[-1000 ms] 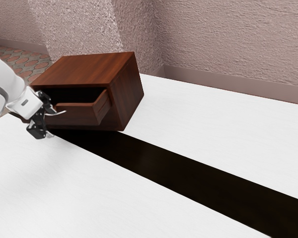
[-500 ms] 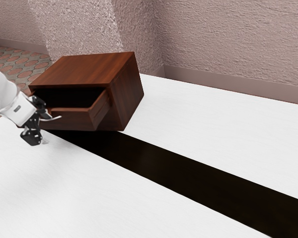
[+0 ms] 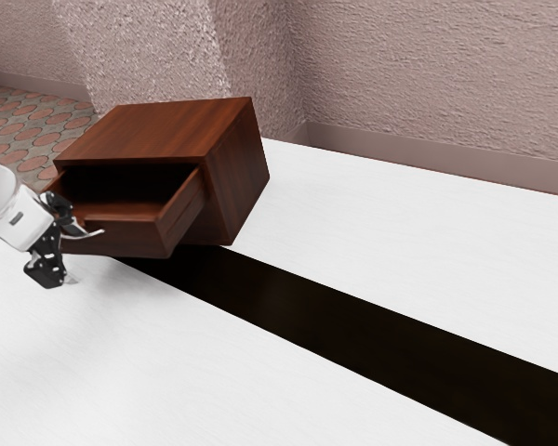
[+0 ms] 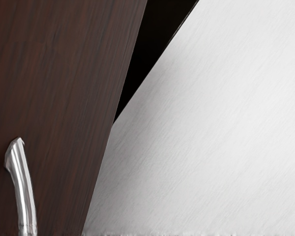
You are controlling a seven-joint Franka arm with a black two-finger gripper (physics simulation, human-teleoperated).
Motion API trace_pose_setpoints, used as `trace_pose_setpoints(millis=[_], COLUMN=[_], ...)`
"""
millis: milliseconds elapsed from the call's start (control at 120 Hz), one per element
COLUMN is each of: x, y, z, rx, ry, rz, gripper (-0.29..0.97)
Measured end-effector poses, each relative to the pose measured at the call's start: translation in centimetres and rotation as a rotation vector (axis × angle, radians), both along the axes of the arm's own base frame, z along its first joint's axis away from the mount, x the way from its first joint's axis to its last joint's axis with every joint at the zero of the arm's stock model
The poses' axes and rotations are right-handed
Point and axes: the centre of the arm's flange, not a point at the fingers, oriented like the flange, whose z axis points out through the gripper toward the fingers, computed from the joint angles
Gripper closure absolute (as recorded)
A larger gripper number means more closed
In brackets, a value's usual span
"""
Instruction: Pull the drawer handle with one arm to open the drawer
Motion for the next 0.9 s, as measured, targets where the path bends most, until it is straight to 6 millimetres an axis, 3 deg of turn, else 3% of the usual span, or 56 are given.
trace_pose_setpoints(millis=[367,600,683,750,825,858,900], x=[-2.2,-2.5,-3.7,-5.8,-7.9,-8.4,-8.0], y=[-1.3,-2.1,-3.1,-8.0,-19.2,-23.9,-28.7], z=[0.8,1.1,4.2,9.0,15.8,17.0,16.8], rx=[0.012,0.015,0.044,0.092,0.149,0.13,0.095], ry=[-0.016,-0.022,-0.087,-0.157,-0.187,-0.168,-0.11], rz=[0.013,0.012,0.008,-0.038,-0.099,-0.122,-0.14], gripper=[0.03,0.01,0.0,0.0,0.0,0.0,0.0])
